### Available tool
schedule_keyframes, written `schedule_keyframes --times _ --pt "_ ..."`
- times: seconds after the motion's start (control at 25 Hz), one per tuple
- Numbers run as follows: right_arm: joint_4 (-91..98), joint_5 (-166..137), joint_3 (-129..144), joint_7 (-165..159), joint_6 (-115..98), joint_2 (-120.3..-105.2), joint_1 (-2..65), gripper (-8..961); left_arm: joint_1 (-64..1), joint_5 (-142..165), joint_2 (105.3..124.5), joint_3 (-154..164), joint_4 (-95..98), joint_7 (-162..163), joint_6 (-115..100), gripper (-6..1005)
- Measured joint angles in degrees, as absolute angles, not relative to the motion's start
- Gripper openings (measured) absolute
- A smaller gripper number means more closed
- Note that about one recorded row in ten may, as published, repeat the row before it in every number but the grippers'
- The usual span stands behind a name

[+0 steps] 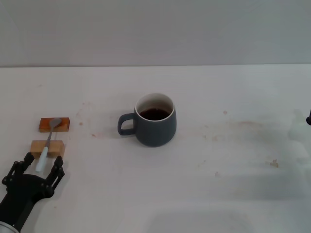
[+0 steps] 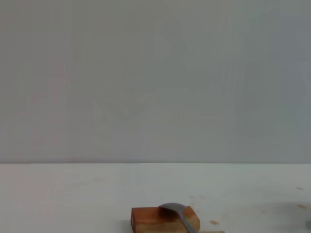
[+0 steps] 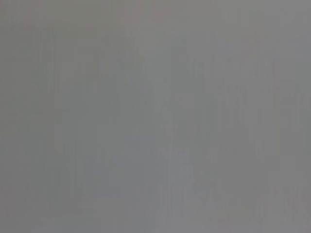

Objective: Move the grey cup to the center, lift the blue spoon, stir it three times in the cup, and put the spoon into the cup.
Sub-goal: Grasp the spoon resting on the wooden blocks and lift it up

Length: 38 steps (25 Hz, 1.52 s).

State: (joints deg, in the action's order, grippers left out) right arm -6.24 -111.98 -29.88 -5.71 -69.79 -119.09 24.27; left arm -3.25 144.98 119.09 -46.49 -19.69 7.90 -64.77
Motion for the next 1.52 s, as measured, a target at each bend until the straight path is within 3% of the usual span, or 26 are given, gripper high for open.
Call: schedule_keyframes --times 0.2,0.6,1.52 --pt "-6.24 -111.98 -29.76 -5.71 -69.79 -119.09 24.17 -2 -3.08 145.14 118.97 -46.49 -20.02 7.83 -64.77 685" --pt "-6.24 -112.05 -29.70 -5.71 -69.79 -119.09 23.84 -2 -3.29 145.21 118.91 -46.49 -20.00 7.24 -63.74 607" --pt "-6.38 -112.15 -29.62 -5.71 -69.88 -119.09 23.05 -2 -2.55 144.86 118.87 -46.49 -21.53 4.39 -63.37 528"
